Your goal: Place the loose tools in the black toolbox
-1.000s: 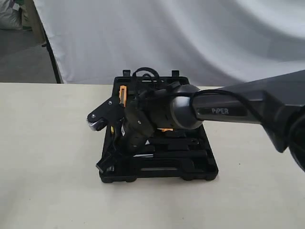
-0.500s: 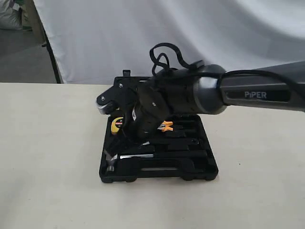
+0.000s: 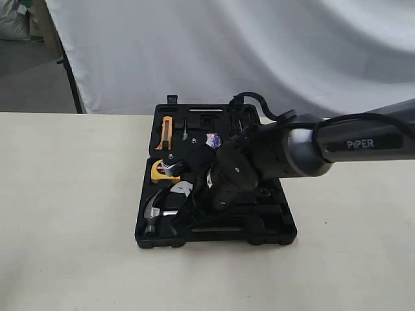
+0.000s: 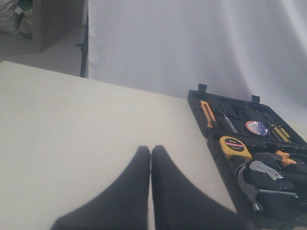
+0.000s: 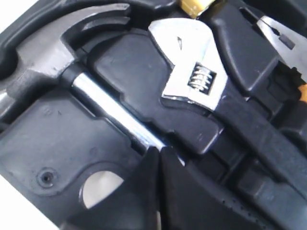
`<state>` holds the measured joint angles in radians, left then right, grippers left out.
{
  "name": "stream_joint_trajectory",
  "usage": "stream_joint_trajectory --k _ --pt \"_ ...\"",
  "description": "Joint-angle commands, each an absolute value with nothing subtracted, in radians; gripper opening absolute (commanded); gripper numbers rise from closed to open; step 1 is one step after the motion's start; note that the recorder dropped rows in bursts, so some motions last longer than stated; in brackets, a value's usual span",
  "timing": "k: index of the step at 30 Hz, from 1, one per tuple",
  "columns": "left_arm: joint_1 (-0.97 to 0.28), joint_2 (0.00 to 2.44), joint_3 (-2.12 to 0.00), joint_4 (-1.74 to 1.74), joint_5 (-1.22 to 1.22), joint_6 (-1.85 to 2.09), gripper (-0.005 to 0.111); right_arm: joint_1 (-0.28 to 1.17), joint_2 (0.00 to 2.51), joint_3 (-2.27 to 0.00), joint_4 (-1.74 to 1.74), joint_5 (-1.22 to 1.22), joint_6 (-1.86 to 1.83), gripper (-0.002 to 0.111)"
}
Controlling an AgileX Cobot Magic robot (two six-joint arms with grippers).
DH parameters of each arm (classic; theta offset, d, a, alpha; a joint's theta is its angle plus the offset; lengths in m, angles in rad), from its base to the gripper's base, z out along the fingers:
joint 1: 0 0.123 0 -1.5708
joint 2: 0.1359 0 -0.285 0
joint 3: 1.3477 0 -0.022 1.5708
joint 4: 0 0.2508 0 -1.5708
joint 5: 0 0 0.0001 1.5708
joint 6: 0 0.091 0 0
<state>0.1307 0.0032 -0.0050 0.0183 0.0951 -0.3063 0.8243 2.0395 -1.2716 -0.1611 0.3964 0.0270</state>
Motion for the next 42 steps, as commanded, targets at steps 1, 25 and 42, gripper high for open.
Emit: stream_joint_trajectory --k 1,25,42 --pt "0.156 0.0 -0.008 0.023 0.088 -0.311 0.001 0.82 2.056 -1.267 -0.159 0.42 0.036 0.0" --pt "0.156 0.0 -0.008 0.023 0.088 -0.311 0.001 0.813 2.087 -1.269 -0.202 0.433 0.067 0.0" --pt "0.156 0.0 -0.008 0.023 0.088 -0.311 0.001 0.819 1.592 -1.193 -0.242 0.491 0.118 0.0"
